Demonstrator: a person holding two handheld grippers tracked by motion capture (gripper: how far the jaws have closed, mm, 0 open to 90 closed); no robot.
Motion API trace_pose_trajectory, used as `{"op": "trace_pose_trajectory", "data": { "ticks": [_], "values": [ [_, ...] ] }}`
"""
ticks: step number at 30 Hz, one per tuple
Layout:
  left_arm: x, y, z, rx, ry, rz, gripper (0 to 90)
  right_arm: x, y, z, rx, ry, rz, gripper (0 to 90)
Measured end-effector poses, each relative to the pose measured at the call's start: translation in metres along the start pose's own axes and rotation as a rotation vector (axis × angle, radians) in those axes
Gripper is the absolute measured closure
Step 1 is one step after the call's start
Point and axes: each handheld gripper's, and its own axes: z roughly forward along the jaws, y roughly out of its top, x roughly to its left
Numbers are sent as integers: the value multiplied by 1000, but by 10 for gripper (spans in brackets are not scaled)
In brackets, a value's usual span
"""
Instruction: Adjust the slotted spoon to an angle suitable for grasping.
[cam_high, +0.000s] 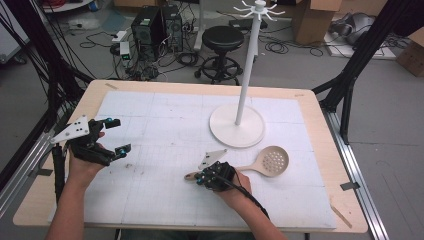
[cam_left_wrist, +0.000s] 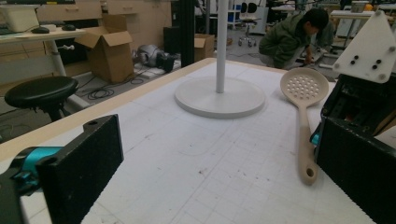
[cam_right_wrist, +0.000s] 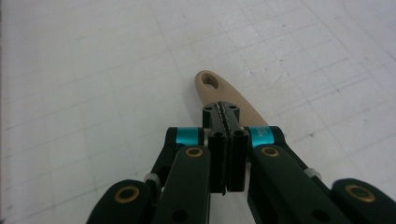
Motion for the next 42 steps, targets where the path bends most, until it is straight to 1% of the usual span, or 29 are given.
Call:
{"op": "trace_pose_trajectory", "data": {
  "ticks": [1,2,4,5,7,10,11,12,15,16,17,20,23,25,27,28,29,30,31,34,36,39,41,42],
  "values": [
    [0,0,0,0,0,0,17,0,0,0,0,0,0,900],
    [0,0,0,-1,0,0,17,-2,0,1,-2,-2,10,900],
    [0,0,0,1,-2,1,17,-6,0,2,2,-25,15,900],
    [0,0,1,1,-3,1,17,-8,0,3,5,-26,26,900],
    [0,0,1,5,-3,2,17,-11,-1,4,10,-44,29,900],
    [0,-1,2,7,-3,2,17,-17,-2,4,18,-71,62,900],
    [-1,-1,2,7,-3,3,17,-22,-3,4,17,-89,77,900],
    [-1,-1,2,7,-4,2,17,-22,-3,4,17,-89,77,900],
    [0,0,2,7,-4,3,17,-31,-6,3,9,-117,116,900],
    [-1,-1,2,5,-4,3,17,-31,-6,3,9,-117,116,900],
    [-1,-1,3,6,-5,2,17,-34,-7,2,6,-129,131,900],
    [-1,-1,3,11,-4,2,17,-38,-8,1,4,-141,139,900],
    [-1,-1,3,12,-7,5,17,-42,-9,-1,-3,-150,162,898],
    [-1,-1,4,12,-9,6,17,-42,-9,-1,-7,-155,162,897],
    [-1,-1,4,12,-9,4,17,-42,-9,-6,-30,-143,169,894],
    [-1,-1,4,12,-8,5,17,-41,-9,-8,-37,-137,169,876],
    [-1,-1,3,12,-9,5,17,-42,-9,-12,-59,-127,167,863],
    [-1,-1,3,10,-9,3,17,-41,-10,-20,-78,-123,166,855],
    [-1,-1,3,8,-8,3,17,-41,-10,-20,-78,-123,166,855],
    [-1,0,3,9,-7,4,17,-41,-12,-36,-133,-120,156,847],
    [-2,1,4,7,-11,6,17,-42,-15,-50,-188,-107,154,831],
    [-3,2,4,7,-15,10,17,-43,-20,-67,-244,-98,147,790],
    [-4,2,5,9,-18,10,17,-44,-22,-76,-265,-105,149,765],
    [-5,3,5,8,-21,13,17,-44,-24,-81,-286,-104,146,754]
  ]
}}
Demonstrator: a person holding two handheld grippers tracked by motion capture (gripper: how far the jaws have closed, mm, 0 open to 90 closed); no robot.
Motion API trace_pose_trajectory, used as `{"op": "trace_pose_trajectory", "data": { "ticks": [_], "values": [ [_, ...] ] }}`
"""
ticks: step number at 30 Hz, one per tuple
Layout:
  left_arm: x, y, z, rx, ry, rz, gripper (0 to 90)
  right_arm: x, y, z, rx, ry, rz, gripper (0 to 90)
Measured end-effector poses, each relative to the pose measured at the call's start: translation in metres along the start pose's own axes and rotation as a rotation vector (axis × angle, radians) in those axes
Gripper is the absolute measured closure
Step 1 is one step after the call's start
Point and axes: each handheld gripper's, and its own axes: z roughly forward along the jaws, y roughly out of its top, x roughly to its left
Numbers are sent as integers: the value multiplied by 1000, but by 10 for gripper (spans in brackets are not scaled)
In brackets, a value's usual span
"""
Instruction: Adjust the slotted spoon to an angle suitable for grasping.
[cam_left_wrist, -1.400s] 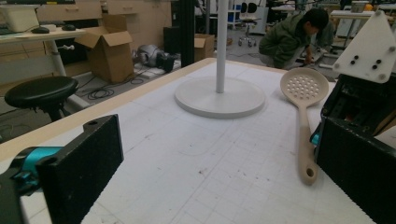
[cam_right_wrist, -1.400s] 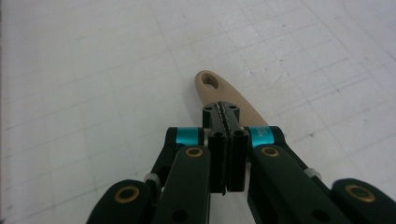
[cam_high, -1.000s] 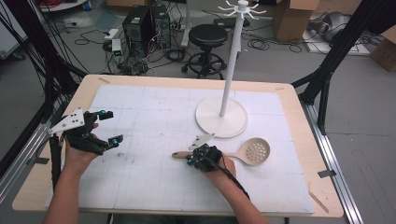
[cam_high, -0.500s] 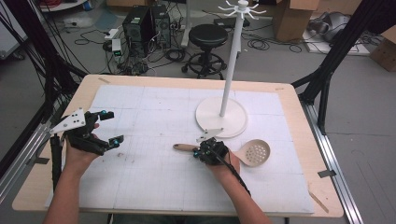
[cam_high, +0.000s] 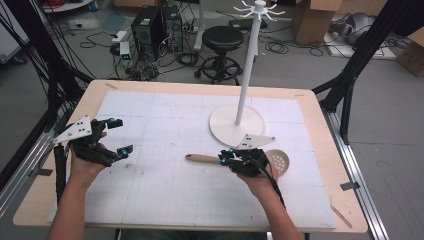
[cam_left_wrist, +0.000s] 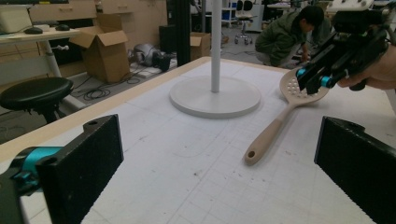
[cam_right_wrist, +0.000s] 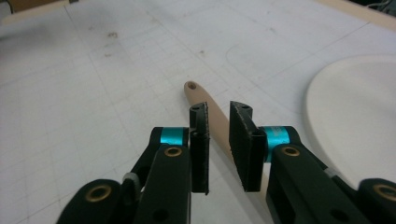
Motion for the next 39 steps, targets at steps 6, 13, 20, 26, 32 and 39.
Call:
{"op": "trace_pose_trajectory", "data": {
  "ticks": [6,13,20,26,32,39],
  "values": [
    [-2,1,2,1,-13,-1,17,-7,-2,-26,-114,-8,-28,647],
    [-2,-1,7,15,-34,-11,17,-13,-1,-38,-170,-17,-36,561],
    [-1,-3,10,21,-50,-23,17,-20,0,-48,-231,-64,-30,406],
    [-4,-3,12,39,-67,-19,17,-26,2,-54,-273,-108,-14,307],
    [-7,-1,11,38,-82,-12,17,-28,8,-55,-278,-131,-6,214],
    [-9,0,10,42,-96,-15,17,-28,11,-52,-263,-118,-10,191]
  ]
}}
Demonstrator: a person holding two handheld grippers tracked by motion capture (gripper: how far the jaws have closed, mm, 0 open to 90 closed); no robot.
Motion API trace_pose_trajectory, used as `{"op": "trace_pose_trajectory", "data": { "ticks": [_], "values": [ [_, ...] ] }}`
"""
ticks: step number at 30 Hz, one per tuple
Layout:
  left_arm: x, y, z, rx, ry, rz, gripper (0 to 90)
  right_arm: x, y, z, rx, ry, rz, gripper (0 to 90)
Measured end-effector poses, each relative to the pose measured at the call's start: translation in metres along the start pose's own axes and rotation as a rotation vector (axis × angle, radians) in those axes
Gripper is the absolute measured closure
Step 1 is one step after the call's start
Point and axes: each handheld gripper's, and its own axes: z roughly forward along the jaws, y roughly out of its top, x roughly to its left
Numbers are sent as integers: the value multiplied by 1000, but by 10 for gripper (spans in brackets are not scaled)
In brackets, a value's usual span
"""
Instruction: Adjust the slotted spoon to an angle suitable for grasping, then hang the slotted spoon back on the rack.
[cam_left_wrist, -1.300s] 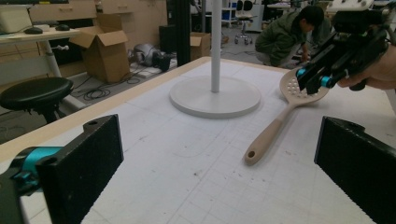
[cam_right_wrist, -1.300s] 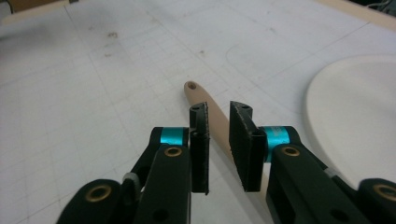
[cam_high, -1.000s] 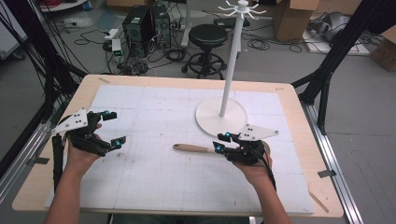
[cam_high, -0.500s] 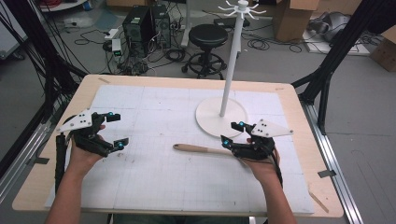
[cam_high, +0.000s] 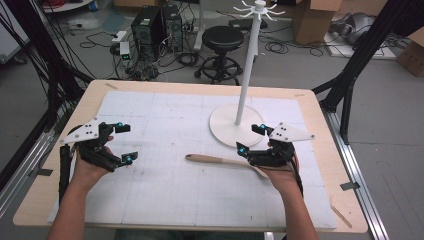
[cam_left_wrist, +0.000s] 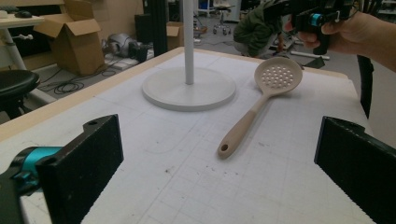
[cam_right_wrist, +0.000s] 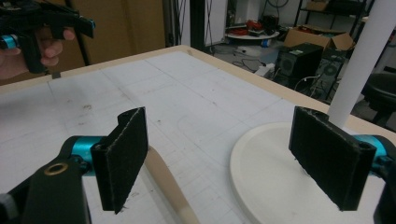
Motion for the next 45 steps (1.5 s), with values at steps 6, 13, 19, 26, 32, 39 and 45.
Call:
{"op": "trace_pose_trajectory", "data": {
  "ticks": [6,13,19,26,32,39,45],
  "values": [
    [-1,-1,2,17,-3,0,17,-1,-2,1,9,-1,5,191],
    [-1,-1,2,18,-8,-1,17,-3,-3,2,18,3,4,192],
    [2,-4,3,23,-10,-11,17,-5,-4,3,33,1,16,192],
    [0,-2,-1,21,5,-6,17,-2,-6,8,76,13,-15,192],
    [0,1,-3,6,11,-2,17,-4,-4,25,141,40,-29,192],
    [1,1,-4,-1,12,-5,17,2,-2,57,281,112,-99,192],
    [-1,2,-2,9,6,4,17,1,-9,74,382,137,-123,192]
  ]
}}
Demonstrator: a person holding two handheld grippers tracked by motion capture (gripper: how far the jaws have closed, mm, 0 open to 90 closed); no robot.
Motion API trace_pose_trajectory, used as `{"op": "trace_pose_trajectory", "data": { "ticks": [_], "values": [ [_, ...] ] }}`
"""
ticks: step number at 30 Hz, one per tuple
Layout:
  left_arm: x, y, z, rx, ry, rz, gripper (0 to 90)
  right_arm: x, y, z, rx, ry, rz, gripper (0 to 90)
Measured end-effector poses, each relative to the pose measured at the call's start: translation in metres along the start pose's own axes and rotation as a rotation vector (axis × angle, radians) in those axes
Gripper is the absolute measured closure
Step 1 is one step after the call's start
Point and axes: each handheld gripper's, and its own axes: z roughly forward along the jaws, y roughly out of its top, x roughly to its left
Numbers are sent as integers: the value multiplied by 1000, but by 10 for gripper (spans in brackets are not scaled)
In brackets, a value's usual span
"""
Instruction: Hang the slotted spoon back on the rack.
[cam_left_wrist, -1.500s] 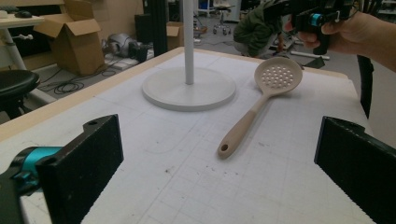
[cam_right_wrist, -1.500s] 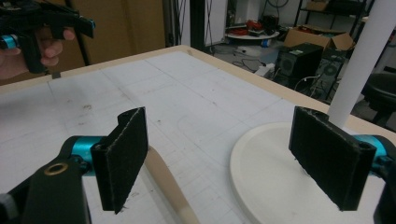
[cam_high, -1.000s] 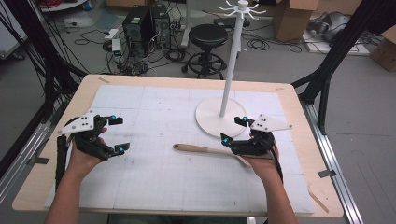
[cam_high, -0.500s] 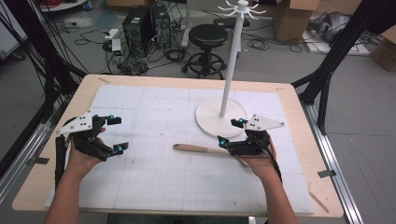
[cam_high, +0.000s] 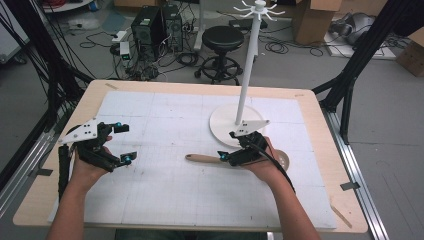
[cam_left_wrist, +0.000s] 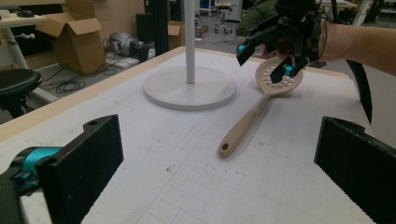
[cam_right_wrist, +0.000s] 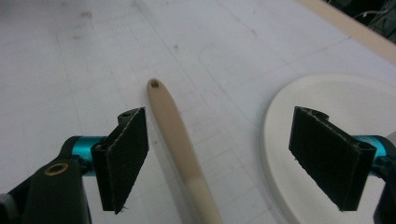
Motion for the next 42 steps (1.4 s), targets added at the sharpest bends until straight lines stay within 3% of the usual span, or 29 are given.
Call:
{"op": "trace_pose_trajectory", "data": {
  "ticks": [9,17,27,35,38,42],
  "values": [
    [0,-1,3,13,-2,2,17,2,-7,23,147,18,-29,205],
    [1,-1,2,12,0,3,17,2,-12,35,258,37,-39,373],
    [0,-1,1,11,1,3,17,1,-18,43,351,62,-18,509],
    [0,-1,3,14,2,3,17,-1,-18,43,361,90,6,641],
    [0,-1,3,18,1,4,17,0,-17,43,375,90,16,647],
    [0,-1,2,16,1,5,17,3,-13,44,402,77,-10,660]
  ]
}}
